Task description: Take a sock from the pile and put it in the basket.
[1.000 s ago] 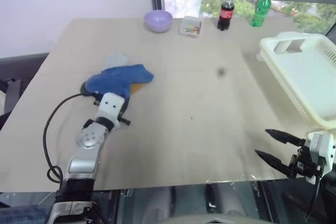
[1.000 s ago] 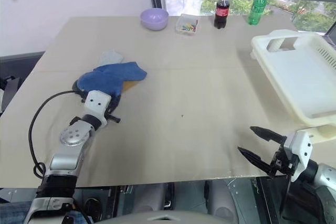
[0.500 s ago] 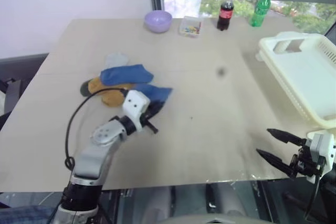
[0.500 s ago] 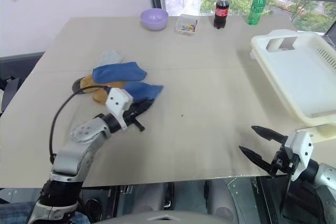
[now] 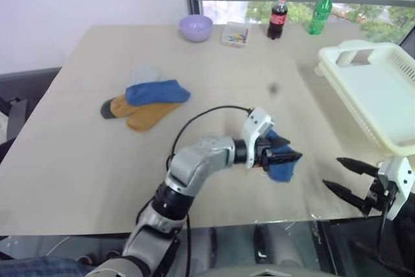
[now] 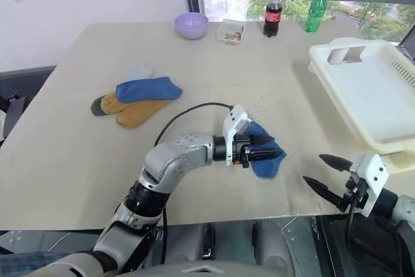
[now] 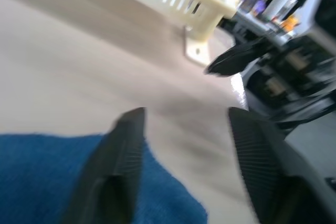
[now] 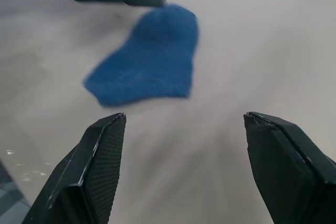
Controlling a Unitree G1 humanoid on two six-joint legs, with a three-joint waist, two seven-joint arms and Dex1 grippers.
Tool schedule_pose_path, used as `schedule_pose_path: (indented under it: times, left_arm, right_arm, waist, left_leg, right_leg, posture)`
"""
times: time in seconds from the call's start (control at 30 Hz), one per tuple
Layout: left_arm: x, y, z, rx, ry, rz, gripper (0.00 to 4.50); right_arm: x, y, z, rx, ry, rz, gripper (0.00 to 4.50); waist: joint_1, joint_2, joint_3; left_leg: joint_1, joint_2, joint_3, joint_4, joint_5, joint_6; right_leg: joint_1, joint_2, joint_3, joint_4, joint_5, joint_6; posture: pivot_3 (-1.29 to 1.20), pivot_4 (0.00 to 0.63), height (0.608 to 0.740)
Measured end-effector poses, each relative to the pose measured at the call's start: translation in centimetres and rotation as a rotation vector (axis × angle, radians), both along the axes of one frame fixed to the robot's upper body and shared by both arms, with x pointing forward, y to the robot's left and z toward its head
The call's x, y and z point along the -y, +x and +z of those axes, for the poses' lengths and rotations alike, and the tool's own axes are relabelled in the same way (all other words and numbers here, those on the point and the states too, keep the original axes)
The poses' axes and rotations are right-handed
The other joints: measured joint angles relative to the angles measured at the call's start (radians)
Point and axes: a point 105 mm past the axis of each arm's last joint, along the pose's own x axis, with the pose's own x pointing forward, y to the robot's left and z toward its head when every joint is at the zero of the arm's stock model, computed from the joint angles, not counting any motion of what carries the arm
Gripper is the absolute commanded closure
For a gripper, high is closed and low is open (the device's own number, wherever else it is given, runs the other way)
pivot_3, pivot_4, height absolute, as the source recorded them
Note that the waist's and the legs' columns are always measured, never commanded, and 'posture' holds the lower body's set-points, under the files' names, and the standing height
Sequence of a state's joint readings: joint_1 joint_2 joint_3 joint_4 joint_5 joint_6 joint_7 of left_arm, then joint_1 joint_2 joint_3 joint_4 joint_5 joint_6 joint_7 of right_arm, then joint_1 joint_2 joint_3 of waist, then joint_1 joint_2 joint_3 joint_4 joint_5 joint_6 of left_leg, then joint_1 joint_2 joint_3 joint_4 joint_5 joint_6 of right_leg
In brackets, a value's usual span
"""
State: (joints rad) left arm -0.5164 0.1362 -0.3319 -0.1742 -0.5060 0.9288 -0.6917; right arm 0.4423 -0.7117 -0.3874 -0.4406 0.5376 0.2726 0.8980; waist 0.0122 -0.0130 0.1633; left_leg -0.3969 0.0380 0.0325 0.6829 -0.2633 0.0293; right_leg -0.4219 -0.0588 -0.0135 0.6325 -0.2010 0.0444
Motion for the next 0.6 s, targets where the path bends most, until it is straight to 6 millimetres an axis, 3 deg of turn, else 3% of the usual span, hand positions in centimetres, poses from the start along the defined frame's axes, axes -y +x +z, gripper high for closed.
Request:
schedule_pose_path:
  times: [0.2, 0.3, 0.4, 0.6]
  left_arm:
    - [-1.6, 0.1, -0.4, -0.038, 0.025, -0.034, 1.80]
    - [-1.7, 2.8, 0.9, 0.019, -0.012, 0.033, 1.80]
    - [-2.3, 6.7, 2.0, 0.114, -0.021, 0.139, 1.80]
    - [-2.0, 10.5, 0.9, 0.133, -0.002, 0.217, 1.80]
  right_arm:
    - [-1.7, 0.0, -1.3, -0.146, 0.038, -0.062, 0.86]
    - [-3.1, 0.3, -1.6, -0.215, 0.127, -0.097, 0.86]
    - [-5.5, 0.5, -1.8, -0.305, 0.233, -0.095, 0.86]
    - [-7.8, 1.1, -2.1, -0.396, 0.274, -0.085, 0.86]
  waist:
    - [0.004, 0.000, 0.000]
    - [0.005, -0.001, 0.001]
    - [0.002, -0.001, 0.001]
    - [0.004, -0.001, 0.001]
  left_leg:
    - [-0.002, -0.001, -0.001, 0.002, 0.000, 0.000]
    - [-0.003, -0.002, -0.004, 0.004, 0.000, 0.000]
    - [-0.003, -0.002, -0.008, 0.004, 0.000, 0.000]
    - [-0.007, -0.001, -0.008, 0.002, 0.000, 0.000]
  right_leg:
    - [0.000, 0.001, 0.001, 0.000, 0.000, 0.000]
    - [0.001, 0.002, 0.003, 0.000, 0.000, 0.000]
    - [0.002, 0.004, 0.003, -0.001, 0.000, 0.000]
    - [0.001, 0.005, 0.001, -0.006, 0.001, -0.001]
  posture:
    - [0.00, 0.150, 0.740]
    - [0.00, 0.150, 0.740]
    - [0.00, 0.150, 0.740]
    - [0.00, 0.150, 0.740]
